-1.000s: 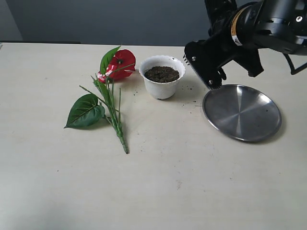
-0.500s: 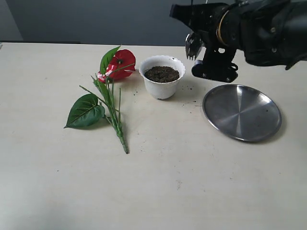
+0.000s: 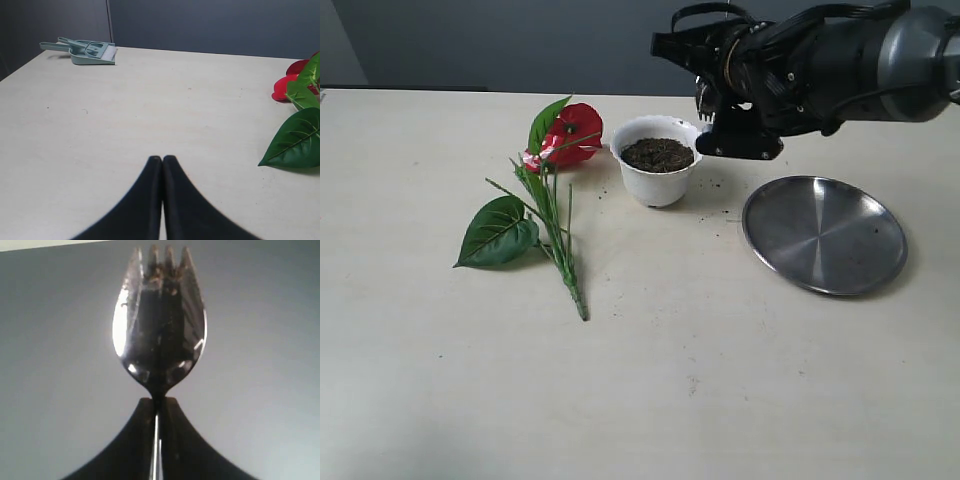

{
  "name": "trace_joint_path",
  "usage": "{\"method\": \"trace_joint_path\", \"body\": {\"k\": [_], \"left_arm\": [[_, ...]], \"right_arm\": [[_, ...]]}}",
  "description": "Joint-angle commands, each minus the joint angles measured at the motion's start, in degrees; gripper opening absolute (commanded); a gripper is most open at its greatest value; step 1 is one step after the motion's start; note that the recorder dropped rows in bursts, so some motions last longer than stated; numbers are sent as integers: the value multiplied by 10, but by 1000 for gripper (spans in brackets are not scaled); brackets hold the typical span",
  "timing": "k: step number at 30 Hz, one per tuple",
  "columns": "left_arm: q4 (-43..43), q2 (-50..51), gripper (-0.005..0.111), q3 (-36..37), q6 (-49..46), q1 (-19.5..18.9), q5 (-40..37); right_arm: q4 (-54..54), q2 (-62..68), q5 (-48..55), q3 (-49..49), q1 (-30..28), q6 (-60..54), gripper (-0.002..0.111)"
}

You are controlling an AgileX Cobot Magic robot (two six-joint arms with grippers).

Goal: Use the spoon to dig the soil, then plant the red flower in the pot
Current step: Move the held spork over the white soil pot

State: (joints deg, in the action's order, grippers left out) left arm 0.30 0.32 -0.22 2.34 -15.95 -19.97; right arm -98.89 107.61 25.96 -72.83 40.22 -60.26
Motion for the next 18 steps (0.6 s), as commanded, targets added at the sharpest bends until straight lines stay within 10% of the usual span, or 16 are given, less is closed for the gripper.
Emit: {"method": "trace_joint_path", "body": {"k": [1, 18], "left_arm": [[0, -3, 0, 2, 1, 1, 7], [0, -3, 0, 2, 1, 1, 7]], "right_arm": [[-11, 40, 2, -42, -2, 1, -1], [-11, 108, 52, -103, -8, 34, -1]]}}
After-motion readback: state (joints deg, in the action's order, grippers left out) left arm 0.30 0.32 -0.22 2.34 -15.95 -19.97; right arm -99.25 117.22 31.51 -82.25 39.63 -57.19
